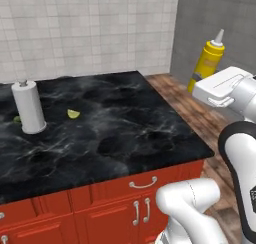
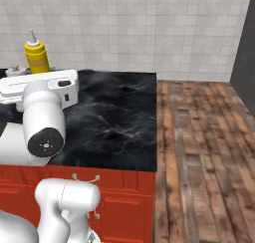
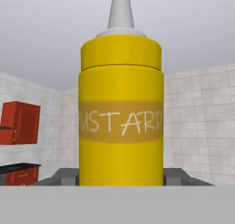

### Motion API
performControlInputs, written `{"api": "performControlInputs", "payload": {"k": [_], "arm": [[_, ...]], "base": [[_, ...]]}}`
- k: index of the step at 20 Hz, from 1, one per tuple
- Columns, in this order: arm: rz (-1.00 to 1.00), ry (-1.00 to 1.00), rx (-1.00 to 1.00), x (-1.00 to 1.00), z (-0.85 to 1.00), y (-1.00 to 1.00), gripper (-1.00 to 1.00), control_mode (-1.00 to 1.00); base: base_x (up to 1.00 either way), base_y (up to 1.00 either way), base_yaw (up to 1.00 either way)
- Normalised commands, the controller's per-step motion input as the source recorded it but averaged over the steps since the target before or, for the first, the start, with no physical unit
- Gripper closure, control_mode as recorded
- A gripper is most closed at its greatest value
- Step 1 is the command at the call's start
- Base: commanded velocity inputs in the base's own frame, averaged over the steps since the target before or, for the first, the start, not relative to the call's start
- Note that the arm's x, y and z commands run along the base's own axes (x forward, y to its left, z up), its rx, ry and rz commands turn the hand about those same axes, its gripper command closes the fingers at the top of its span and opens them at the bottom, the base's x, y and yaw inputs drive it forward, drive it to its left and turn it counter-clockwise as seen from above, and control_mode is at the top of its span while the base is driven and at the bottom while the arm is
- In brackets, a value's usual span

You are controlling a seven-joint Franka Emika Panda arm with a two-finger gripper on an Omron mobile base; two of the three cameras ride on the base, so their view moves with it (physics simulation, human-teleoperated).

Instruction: Move the mustard and shaker from the cabinet to the dining counter.

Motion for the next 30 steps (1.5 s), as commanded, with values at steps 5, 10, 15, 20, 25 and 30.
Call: {"api": "performControlInputs", "payload": {"k": [5,10,15,20,25,30], "arm": [[0.00,0.00,0.00,0.00,0.00,0.00,1.00,1.00],[0.00,0.00,0.00,0.00,0.00,0.00,1.00,1.00],[0.00,0.00,0.00,0.00,0.00,0.00,1.00,1.00],[0.00,0.00,0.00,0.00,0.00,0.00,1.00,1.00],[0.00,0.00,0.00,0.00,0.00,0.00,1.00,1.00],[0.00,0.02,0.00,0.00,-0.02,-0.01,1.00,-1.00]], "base": [[0.68,-0.15,0.14],[0.64,0.00,0.10],[0.54,-0.01,0.04],[0.25,-0.03,0.00],[0.14,-0.04,0.00],[0.04,-0.02,0.00]]}}
